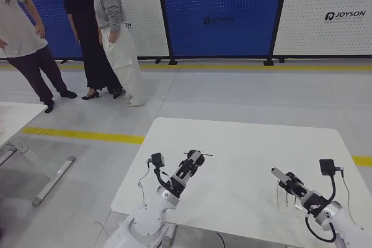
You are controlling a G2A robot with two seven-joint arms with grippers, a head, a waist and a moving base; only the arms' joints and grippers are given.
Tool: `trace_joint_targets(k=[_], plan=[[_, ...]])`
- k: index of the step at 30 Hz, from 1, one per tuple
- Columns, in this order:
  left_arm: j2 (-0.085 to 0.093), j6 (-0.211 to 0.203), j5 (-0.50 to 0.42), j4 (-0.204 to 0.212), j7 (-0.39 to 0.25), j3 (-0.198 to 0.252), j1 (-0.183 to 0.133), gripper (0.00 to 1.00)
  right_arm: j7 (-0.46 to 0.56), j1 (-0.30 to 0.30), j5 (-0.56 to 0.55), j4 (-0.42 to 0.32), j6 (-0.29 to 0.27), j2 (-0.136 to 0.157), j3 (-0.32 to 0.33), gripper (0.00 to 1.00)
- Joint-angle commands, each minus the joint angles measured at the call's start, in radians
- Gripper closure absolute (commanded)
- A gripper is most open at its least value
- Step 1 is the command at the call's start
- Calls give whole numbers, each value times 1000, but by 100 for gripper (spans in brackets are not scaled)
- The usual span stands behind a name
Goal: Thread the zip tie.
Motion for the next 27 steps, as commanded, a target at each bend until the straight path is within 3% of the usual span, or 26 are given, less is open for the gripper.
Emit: trace_joint_targets(k=[1,7,12,16,22,27], plan=[[2,-19,3,-45,-2,-14,26,100,0,0,0,0,0,0,0,0],[9,-55,14,-131,-36,-44,96,100,0,0,0,0,0,0,0,0],[10,-46,43,-128,-60,-40,107,100,0,0,0,0,0,0,0,0],[6,43,83,-68,-69,0,66,100,0,0,0,0,0,0,0,0],[-6,155,107,78,-100,74,-25,100,0,0,0,0,0,0,0,0],[-15,189,166,155,-91,130,-79,100,0,0,0,0,0,0,0,0]])
